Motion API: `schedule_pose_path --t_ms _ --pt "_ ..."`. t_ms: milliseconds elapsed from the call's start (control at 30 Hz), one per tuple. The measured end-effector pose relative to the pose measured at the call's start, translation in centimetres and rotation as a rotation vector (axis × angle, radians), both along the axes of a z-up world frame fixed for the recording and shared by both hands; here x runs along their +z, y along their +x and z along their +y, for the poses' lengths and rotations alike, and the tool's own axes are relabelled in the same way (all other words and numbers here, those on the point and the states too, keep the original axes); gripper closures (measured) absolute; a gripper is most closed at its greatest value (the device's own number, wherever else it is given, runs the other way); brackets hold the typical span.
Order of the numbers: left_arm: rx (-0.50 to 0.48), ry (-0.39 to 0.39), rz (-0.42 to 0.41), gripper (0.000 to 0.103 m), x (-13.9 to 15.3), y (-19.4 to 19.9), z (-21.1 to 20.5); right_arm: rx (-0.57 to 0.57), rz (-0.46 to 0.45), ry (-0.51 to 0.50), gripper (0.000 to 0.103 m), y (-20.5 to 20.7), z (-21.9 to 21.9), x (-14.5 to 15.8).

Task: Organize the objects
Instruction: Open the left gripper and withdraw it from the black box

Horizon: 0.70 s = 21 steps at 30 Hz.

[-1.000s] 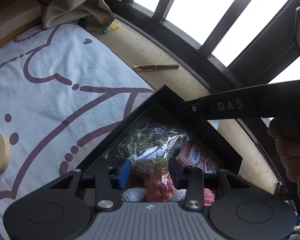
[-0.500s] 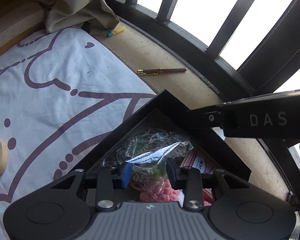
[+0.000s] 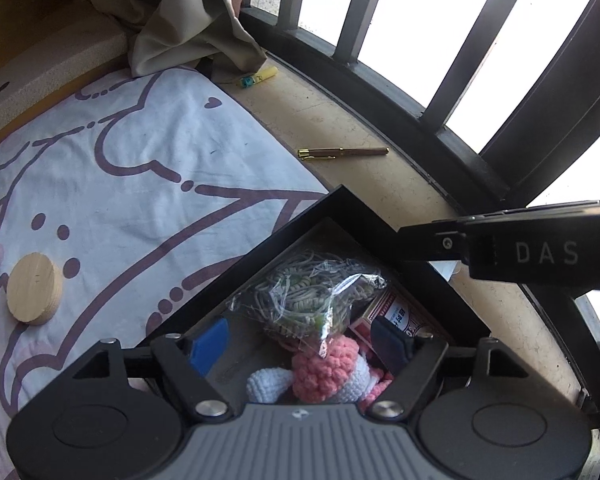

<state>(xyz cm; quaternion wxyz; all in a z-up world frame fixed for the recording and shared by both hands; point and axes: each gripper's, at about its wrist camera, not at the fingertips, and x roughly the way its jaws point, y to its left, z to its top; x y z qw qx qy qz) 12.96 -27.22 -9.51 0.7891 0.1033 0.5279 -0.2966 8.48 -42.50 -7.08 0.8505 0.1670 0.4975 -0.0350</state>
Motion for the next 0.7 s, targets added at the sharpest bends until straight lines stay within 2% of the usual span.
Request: schedule_pose_path --t_ms 700 --pt "0.182 -0.016 -0.096 0.024 6.9 -4.9 6.7 0.056 -0.12 -0.053 0.078 -6.2 4.5 5.7"
